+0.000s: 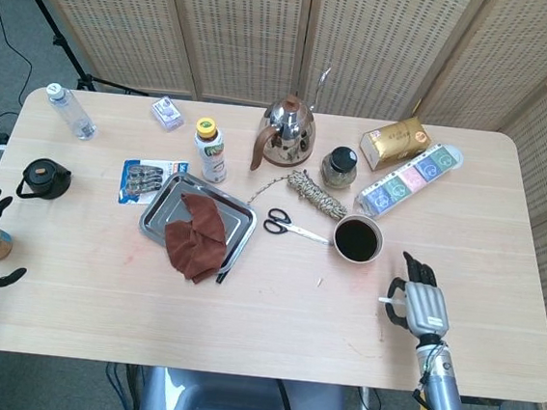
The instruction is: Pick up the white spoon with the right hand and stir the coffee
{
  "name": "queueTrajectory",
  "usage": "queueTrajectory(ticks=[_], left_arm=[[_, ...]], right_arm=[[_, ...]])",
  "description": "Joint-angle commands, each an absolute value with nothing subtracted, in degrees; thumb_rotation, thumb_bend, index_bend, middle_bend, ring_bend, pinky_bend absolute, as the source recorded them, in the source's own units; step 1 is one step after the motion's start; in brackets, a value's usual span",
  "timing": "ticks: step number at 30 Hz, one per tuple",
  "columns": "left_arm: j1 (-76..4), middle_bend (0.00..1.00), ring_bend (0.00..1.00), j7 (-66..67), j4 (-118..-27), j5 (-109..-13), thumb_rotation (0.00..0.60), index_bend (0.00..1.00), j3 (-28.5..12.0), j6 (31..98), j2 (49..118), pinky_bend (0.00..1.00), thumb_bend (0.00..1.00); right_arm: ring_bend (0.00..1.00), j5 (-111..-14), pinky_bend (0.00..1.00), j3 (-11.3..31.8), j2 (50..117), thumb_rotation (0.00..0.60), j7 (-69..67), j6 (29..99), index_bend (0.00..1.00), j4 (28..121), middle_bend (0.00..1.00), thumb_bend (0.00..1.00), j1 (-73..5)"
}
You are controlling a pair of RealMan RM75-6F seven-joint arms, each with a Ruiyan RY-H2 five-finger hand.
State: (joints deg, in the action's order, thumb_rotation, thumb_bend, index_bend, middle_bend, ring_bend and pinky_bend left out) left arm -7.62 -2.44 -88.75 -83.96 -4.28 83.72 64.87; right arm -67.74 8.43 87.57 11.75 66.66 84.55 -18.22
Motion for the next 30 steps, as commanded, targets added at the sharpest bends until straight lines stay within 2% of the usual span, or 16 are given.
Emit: queueTrajectory(ticks=[1,6,16,27,30], left_arm=[[-7.6,0.0,0.0,-2.4,-88.8,-84.0,0.6,0.0,-4.2,83.7,64.8,0.0,0.0],[-7.4,0.0,0.0,-2.7,-89.1,-84.3,0.6,0.0,-4.1,84.0,64.6,0.0,0.0],[-7.4,0.0,0.0,-3.4,-89.2,-84.4,0.6,0.0,-4.0,83.9,64.2,0.0,0.0],[-7.6,0.0,0.0,-3.2,-89.2,-84.1,0.6,0.0,-4.0,83.4,64.2,0.0,0.0],[-7.6,0.0,0.0,-2.8,-89.2,-83.9,0.6,0.0,-4.1,83.3,64.3,0.0,0.0]], right_arm=[[0.0,-69.7,0.04,10.4,83.4,0.6,5.2,68.0,0.58,90.8,0.0,0.44,-17.4],[0.0,-69.4,0.04,13.0,79.7,0.6,-2.9,66.4,0.58,95.6,0.0,0.44,-17.7],[0.0,-68.5,0.04,17.1,76.2,0.6,-9.0,63.8,0.58,100.7,0.0,0.44,-20.4],[0.0,-60.7,0.04,24.6,76.9,0.6,-14.3,57.0,0.58,100.2,0.0,0.44,-27.6],[0.0,-58.2,0.04,25.5,78.3,0.6,-13.8,55.9,0.58,99.3,0.0,0.44,-29.8]])
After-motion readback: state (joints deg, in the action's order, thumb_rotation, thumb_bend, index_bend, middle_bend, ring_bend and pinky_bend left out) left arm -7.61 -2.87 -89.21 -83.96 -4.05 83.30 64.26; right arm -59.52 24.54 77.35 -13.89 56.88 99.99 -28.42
